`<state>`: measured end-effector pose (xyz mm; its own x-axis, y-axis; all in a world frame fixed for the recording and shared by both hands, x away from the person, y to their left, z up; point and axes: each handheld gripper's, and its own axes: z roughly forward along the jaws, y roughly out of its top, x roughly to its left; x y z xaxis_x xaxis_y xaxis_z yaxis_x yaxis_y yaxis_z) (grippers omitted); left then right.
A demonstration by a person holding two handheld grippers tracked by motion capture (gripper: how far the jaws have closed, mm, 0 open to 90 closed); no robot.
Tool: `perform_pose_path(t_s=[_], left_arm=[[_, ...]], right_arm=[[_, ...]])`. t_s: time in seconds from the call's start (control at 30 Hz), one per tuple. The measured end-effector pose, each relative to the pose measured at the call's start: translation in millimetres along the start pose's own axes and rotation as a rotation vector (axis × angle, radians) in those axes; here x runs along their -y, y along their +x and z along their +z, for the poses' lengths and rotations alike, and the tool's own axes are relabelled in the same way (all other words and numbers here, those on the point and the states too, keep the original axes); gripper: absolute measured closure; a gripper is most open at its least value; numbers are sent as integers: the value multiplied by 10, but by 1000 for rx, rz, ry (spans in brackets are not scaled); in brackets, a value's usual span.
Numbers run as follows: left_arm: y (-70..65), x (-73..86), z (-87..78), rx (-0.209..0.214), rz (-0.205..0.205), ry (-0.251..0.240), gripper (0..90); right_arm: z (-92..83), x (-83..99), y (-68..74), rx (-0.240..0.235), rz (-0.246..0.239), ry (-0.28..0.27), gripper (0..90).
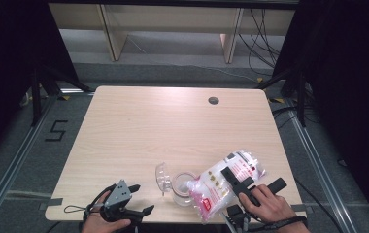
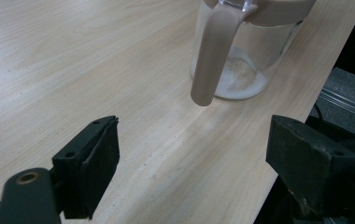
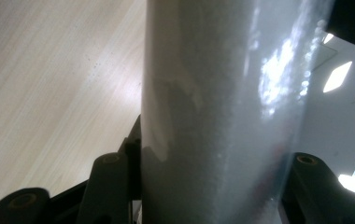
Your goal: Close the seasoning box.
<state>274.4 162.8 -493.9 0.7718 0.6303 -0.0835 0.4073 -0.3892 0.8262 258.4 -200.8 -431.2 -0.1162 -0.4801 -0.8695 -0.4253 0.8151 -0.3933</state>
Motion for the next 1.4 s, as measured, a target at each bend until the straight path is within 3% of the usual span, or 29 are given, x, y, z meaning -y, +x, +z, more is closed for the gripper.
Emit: perform_pose_path(t_s=[0.1,0.13,0.17,0.37,0.5,0.53,0.6,1.4], left_arm=[[-17,-1,10,7,-18,-19,171],[3,-2,1,0,4,3,171],[-21,1,16,9,-23,-21,171],[-21,4,17,7,-20,-20,171],[-1,1,6,-2,5,2,171],[-19,2,15,8,-18,-18,171],[-20,2,14,8,-23,-19,171],[-12,10,24,10,-21,-21,171]], right_arm=[[-15,-1,-2,7,11,2,533],[-12,-4,-24,6,-6,-8,534],[-12,-4,-24,6,-6,-8,534],[-13,-8,-8,1,-3,6,534],[-15,-5,-11,0,-7,3,535],[-16,-4,-10,-1,-1,2,535],[-19,-1,-8,2,7,5,535],[-32,5,-23,4,-4,4,541]])
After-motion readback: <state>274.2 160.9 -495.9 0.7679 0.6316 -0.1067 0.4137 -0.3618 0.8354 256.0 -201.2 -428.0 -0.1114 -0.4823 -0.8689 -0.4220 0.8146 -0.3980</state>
